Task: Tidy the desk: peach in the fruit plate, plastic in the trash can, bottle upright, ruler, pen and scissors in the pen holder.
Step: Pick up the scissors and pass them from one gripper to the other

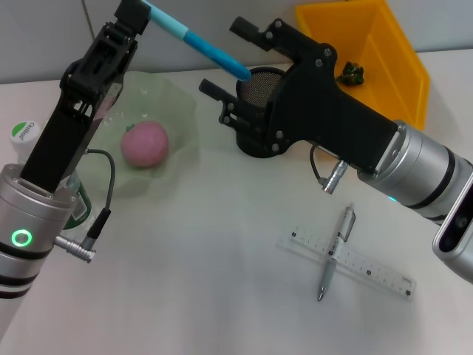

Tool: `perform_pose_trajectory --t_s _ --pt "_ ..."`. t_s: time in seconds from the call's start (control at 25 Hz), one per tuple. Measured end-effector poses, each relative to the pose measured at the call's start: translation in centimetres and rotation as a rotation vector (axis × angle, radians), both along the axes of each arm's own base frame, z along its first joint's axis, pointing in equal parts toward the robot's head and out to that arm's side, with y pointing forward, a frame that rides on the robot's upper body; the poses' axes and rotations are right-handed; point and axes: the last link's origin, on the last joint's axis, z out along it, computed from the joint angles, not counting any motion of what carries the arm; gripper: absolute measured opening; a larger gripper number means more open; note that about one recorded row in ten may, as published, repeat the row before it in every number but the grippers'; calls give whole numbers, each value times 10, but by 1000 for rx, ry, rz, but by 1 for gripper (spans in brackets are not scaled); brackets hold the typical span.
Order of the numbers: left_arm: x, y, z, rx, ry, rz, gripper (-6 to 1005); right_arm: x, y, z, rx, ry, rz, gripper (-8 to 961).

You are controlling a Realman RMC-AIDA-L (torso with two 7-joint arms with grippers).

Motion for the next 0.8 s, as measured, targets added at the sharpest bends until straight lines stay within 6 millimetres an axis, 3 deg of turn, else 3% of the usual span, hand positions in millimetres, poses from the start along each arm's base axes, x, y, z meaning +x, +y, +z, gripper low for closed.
perform_pose_trajectory --t_s 0.08,0.2,0.8 --pt "0 0 0 0 1 1 321 0 0 0 0 0 0 688" --pt "0 0 0 0 1 1 322 0 0 0 0 -1 1 496" --pt "0 -1 -1 -2 3 -2 330 -1 1 0 0 0 3 459"
